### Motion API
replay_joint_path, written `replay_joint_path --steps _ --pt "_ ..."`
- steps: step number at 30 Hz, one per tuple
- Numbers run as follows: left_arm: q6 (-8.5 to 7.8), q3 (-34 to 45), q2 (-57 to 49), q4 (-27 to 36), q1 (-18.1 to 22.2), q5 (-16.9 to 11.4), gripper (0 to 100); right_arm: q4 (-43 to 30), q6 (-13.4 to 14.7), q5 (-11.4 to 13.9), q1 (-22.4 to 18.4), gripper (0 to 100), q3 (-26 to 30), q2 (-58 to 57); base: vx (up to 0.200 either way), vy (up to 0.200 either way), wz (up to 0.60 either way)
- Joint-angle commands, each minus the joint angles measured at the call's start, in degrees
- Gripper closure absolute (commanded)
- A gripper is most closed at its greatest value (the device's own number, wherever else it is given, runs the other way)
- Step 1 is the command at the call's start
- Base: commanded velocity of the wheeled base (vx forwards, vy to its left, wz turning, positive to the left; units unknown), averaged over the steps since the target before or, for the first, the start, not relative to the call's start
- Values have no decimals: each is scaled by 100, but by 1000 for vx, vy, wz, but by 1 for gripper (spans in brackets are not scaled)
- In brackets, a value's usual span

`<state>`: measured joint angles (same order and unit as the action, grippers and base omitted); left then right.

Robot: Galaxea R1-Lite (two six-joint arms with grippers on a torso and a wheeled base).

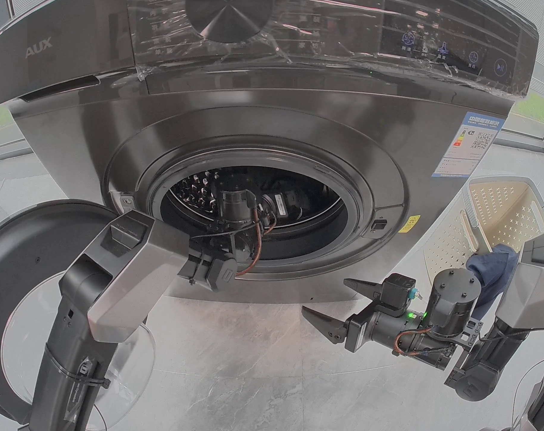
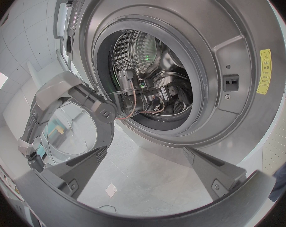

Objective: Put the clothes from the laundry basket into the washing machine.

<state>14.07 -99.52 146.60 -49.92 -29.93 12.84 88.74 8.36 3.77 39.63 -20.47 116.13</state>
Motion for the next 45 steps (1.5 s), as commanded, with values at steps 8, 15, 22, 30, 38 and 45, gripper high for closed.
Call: replay_joint_path --steps 8,15,22,30,38,45 --pt "-616 4776 -2426 -1468 -681 -510 0 -5 -1 1 -78 0 87 -64 0 0 0" --pt "-642 6076 -3068 -2294 -1182 -545 0 -5 -1 10 -78 0 342 -248 0 0 0" --pt "-686 7439 -4245 -2690 -1788 -545 0 -23 -10 -8 -96 0 728 -829 0 0 0" --pt "-783 8590 -5467 -2698 -1832 -475 0 -32 -10 -412 -131 0 1502 -1664 0 0 0" --pt "-888 9574 -6610 -2628 -1762 -211 0 -102 -1 -552 -949 0 2047 -2516 -100 0 0" --pt "-1240 9952 -7489 -2479 -1164 -150 0 -893 7 -719 -1274 0 2047 -3325 -57 0 0"
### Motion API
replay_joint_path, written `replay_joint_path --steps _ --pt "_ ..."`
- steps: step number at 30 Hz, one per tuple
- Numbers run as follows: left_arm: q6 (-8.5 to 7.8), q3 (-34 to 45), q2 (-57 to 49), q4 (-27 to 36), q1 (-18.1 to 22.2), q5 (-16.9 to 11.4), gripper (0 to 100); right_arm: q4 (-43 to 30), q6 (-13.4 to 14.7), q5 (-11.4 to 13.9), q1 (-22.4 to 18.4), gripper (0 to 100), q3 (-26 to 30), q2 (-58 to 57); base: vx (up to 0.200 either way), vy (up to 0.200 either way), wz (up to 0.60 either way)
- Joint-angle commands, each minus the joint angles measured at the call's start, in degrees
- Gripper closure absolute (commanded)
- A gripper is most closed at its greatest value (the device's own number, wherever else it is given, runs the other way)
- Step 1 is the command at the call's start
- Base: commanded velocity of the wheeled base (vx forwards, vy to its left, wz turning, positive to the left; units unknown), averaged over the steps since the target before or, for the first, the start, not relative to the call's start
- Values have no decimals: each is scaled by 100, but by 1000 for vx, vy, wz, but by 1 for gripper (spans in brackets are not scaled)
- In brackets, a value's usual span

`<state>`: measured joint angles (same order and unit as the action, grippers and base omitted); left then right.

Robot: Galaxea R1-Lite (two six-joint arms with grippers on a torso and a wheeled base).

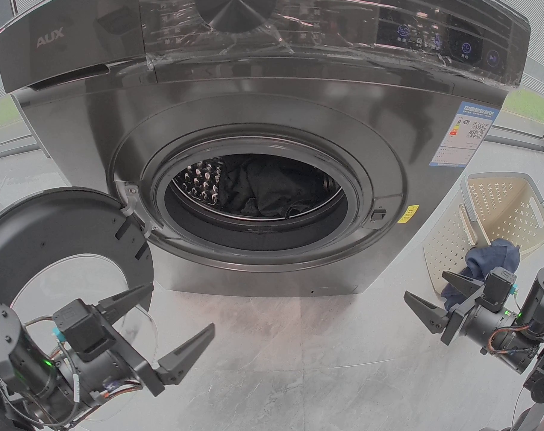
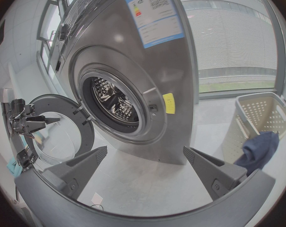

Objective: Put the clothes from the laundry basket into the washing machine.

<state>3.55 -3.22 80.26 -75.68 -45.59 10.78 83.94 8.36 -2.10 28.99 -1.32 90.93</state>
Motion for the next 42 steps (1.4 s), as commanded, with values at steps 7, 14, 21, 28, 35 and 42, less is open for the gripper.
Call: replay_joint_path --steps 7,14,21,28,35,42 --pt "-205 322 -2568 1600 973 -23 0 -2207 95 -406 -95 0 132 -2422 -86 0 0" --pt "-179 208 -4080 3349 1325 -155 0 -4281 131 -344 -464 0 132 -4294 -86 0 0" --pt "-47 313 -5100 4175 1773 -287 0 -5749 25 -326 -869 0 132 -6201 -57 0 0" --pt "155 313 -6242 5239 2309 -480 0 -6601 -36 -177 -1598 0 53 -7370 -200 0 0" --pt "287 313 -7508 6584 2977 -849 0 -7445 -168 210 -2284 0 35 -8214 0 0 0" --pt "621 313 -7517 6794 3171 -559 0 -8254 -573 755 -2952 0 88 -9084 0 0 0"
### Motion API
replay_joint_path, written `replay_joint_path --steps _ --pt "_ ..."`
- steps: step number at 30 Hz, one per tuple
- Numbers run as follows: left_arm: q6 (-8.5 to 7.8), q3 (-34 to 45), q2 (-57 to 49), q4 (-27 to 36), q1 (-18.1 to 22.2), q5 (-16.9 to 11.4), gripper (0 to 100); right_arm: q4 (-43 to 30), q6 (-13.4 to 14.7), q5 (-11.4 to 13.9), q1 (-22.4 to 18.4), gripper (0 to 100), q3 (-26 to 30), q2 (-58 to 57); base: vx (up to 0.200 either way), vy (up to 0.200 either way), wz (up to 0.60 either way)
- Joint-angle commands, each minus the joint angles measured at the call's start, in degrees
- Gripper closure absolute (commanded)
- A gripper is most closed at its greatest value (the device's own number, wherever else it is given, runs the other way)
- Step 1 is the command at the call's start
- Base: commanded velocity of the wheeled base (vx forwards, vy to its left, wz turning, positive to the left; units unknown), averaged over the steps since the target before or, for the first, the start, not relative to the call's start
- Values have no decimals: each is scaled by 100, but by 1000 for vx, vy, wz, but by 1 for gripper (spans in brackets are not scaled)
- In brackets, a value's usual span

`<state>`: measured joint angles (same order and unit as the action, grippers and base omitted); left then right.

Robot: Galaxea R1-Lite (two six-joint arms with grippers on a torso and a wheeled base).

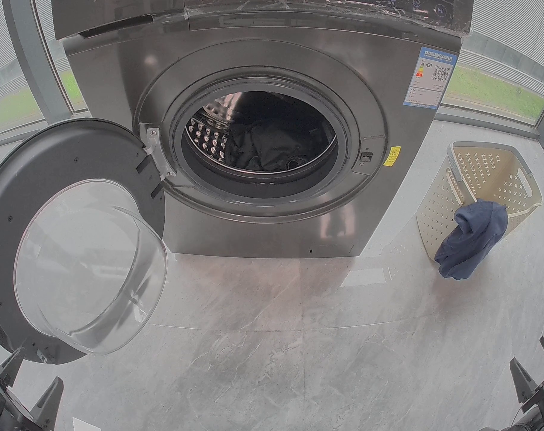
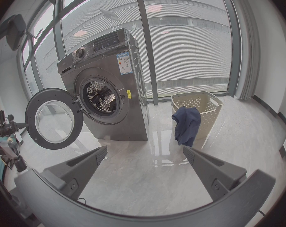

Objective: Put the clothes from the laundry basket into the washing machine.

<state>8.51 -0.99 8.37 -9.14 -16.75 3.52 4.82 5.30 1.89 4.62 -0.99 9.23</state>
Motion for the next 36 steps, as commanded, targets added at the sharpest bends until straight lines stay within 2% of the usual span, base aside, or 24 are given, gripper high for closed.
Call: replay_joint_path --steps 1,2,3,4,5,6,7,9,10,11,12,13,14,15,16,17,20,34,36 --pt "63 90 -301 202 471 201 0 -341 -372 321 -515 0 46 -923 0 0 0" --pt "63 90 -301 202 471 201 0 -341 -372 321 -515 0 46 -923 0 0 0" --pt "-209 90 -301 440 770 219 0 -402 -539 13 -524 0 81 -923 0 0 0" --pt "-315 90 -301 510 884 219 0 -464 -565 -207 -524 0 99 -923 0 0 0" --pt "-376 99 -301 545 919 210 0 -482 -565 -268 -524 0 90 -923 0 0 0" --pt "-491 99 -301 563 1060 272 0 -525 -460 -312 -532 0 81 -923 0 0 0" --pt "-534 99 -301 563 1112 324 0 -517 -425 -303 -532 0 81 -923 0 0 0" --pt "-622 99 -337 563 1341 535 0 -517 -416 -303 -515 0 81 -923 0 0 0" --pt "-719 72 -433 624 1570 588 0 -482 -425 -303 -515 0 90 -923 0 0 0" --pt "-754 90 -600 598 1763 553 0 -482 -434 -294 -515 0 99 -923 0 0 0" --pt "-754 90 -618 589 1772 553 0 -482 -434 -294 -515 0 99 -923 0 0 0" --pt "-825 99 -688 598 1754 333 0 -473 -442 -268 -515 0 90 -923 0 0 0" --pt "-781 99 -741 642 1666 87 0 -473 -442 -259 -506 0 99 -923 0 0 0" --pt "-807 99 -750 668 1657 26 0 -473 -442 -259 -506 0 90 -923 0 0 0" --pt "-807 90 -811 914 1666 -519 0 -473 -416 -268 -506 0 90 -923 0 0 0" --pt "-825 72 -820 1002 1666 -554 0 -473 -407 -277 -506 0 90 -923 0 0 0" --pt "-868 99 -837 906 1675 -370 0 -473 -416 -259 -506 0 90 -923 0 -67 0" --pt "-763 90 -829 914 1657 -361 0 -482 -460 -259 -515 0 99 -923 0 -200 0" --pt "-798 90 -829 914 1657 -379 0 -482 -460 -259 -515 0 99 -923 0 -200 0"
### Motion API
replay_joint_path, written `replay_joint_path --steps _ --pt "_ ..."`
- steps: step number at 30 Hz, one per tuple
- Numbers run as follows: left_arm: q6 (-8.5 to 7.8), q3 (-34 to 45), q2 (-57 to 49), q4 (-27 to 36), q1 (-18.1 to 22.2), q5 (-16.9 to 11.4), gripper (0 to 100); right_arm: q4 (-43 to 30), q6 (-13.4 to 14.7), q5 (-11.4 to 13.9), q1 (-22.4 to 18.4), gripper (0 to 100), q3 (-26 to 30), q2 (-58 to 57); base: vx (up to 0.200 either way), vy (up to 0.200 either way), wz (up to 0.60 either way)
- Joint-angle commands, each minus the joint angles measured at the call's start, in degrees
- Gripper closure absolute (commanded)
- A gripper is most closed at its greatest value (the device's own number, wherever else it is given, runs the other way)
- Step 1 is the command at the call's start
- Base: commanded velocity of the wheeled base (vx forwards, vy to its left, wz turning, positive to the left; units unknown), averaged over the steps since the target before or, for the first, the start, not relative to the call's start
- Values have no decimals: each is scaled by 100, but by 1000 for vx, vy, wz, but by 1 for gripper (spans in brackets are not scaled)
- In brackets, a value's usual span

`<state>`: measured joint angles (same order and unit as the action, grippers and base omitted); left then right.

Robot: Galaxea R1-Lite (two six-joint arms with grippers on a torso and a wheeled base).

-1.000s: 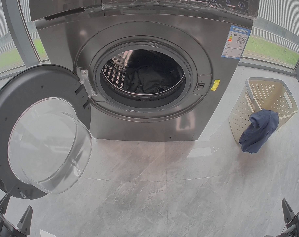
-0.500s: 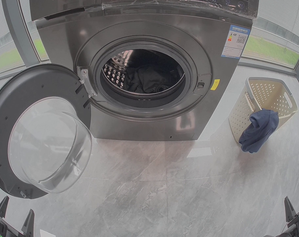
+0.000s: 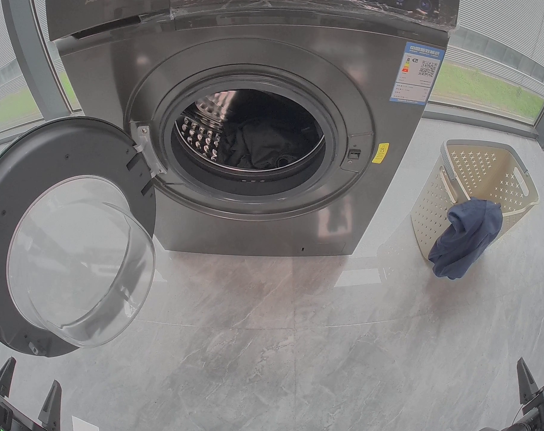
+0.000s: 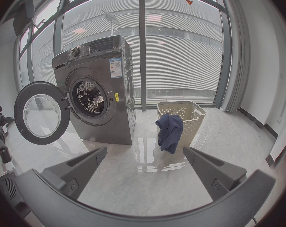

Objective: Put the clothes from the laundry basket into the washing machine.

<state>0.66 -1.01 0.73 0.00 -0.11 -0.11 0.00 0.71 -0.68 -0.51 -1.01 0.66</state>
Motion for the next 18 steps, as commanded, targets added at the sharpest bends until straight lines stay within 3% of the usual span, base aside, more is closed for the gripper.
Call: replay_joint_path --steps 1,11,18 --pt "-39 92 -64 0 -7 -24 0 0 0 7 -2 0 92 -66 0 -200 0" --pt "101 92 -56 0 -7 2 0 0 0 7 -2 0 101 -66 0 -200 0" --pt "57 92 -56 0 -15 2 0 0 0 -2 -2 0 101 -66 0 -200 0"
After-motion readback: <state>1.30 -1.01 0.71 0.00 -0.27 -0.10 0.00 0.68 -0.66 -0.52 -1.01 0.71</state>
